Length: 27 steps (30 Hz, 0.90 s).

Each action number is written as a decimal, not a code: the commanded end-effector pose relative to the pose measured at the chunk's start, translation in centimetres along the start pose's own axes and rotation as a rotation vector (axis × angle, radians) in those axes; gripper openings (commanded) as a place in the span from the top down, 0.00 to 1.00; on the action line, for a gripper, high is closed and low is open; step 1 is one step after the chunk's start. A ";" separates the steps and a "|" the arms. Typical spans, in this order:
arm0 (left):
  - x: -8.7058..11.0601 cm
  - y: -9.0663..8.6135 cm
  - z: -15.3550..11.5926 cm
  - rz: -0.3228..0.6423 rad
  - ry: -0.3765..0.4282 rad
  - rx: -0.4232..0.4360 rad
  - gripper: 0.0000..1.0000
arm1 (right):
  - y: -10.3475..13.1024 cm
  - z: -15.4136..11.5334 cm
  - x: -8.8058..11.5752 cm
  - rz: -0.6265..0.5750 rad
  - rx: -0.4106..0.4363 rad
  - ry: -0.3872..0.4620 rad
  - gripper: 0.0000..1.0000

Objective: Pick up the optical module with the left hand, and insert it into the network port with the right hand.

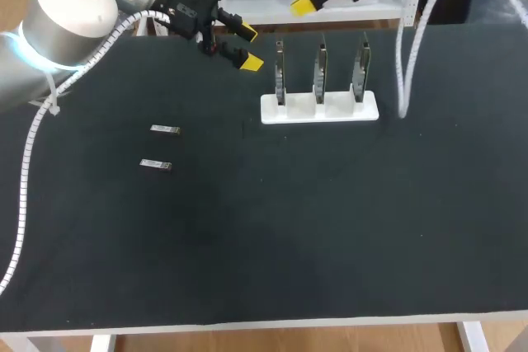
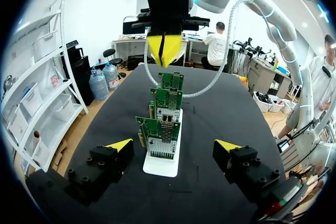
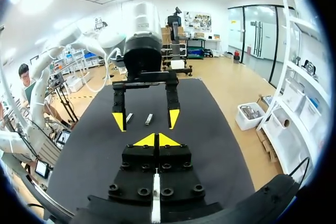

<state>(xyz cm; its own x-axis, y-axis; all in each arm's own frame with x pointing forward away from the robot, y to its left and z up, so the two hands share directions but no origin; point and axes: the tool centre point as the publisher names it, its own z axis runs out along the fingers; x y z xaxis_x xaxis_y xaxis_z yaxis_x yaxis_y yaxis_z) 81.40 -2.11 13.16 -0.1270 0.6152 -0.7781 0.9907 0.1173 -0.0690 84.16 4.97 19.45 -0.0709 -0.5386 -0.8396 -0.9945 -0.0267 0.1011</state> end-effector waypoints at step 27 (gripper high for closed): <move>0.0 0.1 0.0 0.000 0.003 0.002 0.00 | 5.8 -5.7 3.6 0.085 0.012 0.001 1.00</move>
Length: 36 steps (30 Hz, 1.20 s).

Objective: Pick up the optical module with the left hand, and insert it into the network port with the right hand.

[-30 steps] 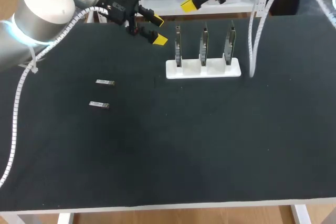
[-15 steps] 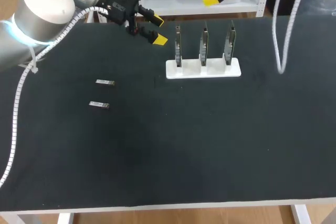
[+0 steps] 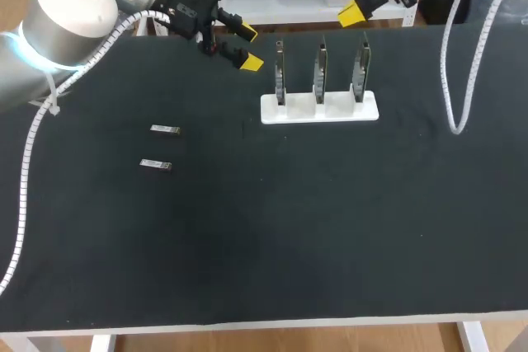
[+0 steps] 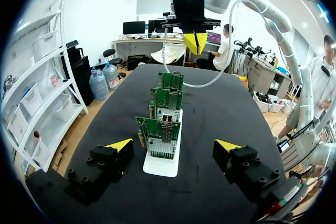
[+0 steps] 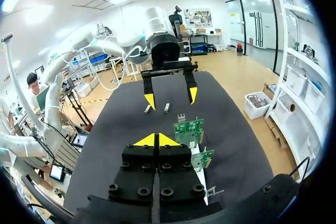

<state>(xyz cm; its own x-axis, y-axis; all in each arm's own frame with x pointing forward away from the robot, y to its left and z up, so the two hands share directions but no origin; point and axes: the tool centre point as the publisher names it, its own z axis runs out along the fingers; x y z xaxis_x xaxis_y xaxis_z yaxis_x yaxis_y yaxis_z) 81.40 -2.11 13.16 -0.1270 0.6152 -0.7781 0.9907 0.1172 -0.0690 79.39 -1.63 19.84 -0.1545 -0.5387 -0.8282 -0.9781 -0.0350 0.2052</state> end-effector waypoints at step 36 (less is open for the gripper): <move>0.0 0.1 0.0 0.000 0.003 0.002 0.00 | -0.2 -0.8 2.1 -0.006 0.075 0.072 1.00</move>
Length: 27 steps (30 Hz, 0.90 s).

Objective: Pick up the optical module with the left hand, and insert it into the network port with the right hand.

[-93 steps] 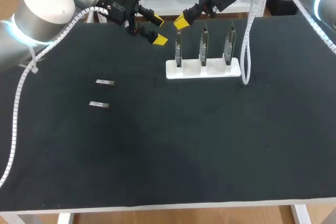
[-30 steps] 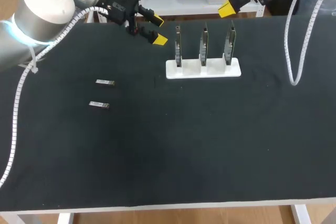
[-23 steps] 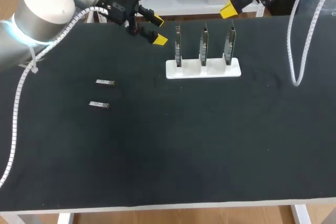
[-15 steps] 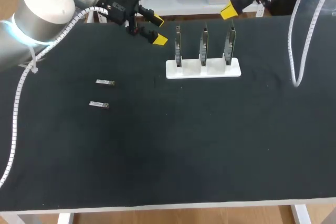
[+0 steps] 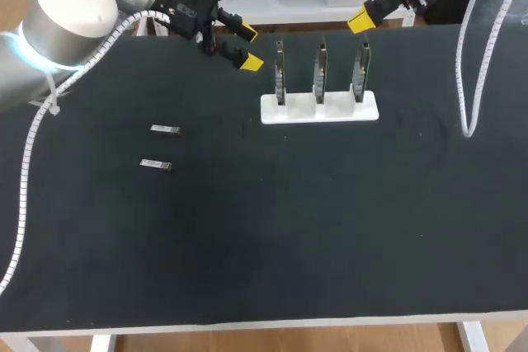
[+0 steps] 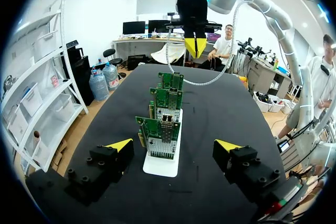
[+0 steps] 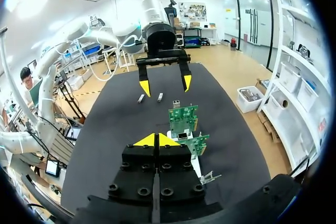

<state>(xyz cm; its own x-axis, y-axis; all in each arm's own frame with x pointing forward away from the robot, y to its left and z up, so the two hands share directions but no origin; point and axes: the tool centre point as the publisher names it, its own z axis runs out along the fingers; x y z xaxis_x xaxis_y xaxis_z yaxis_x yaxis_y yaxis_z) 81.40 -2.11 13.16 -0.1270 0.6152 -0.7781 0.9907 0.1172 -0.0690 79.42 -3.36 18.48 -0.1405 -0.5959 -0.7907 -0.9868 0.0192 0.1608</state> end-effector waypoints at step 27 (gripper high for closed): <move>0.0 0.1 0.0 0.000 0.003 0.002 0.00 | -1.0 -0.3 0.2 0.032 0.001 -0.012 0.00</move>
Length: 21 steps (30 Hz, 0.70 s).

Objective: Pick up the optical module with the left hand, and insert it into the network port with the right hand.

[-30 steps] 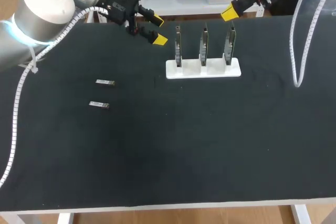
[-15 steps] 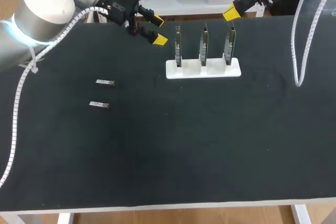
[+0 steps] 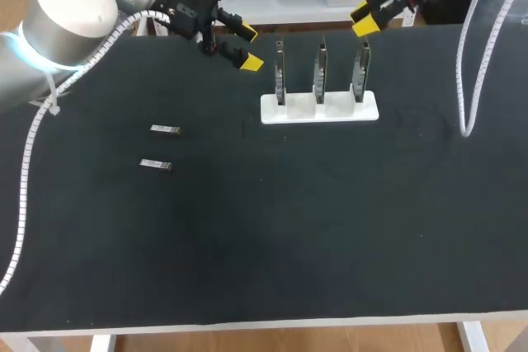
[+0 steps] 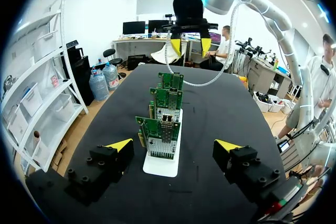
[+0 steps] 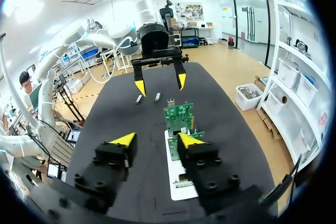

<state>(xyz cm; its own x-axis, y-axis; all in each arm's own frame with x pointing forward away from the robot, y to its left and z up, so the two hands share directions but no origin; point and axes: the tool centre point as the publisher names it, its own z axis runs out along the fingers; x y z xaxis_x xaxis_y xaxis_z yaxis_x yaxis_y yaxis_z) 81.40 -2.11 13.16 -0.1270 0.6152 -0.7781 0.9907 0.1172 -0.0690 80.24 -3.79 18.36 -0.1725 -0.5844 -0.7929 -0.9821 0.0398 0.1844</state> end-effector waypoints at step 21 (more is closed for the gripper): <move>2.0 -0.1 -3.6 0.101 0.076 0.002 0.00 | -0.2 0.0 -0.1 0.001 -0.002 0.001 0.00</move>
<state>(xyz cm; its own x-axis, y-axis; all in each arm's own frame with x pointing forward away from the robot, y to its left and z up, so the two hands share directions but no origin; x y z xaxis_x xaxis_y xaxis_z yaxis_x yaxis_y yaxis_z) 81.37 1.13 13.24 -0.0475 0.6617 -0.7483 0.9978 0.0664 -0.0047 80.29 -3.78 18.36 -0.1725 -0.5848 -0.7926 -0.9820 0.0390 0.1850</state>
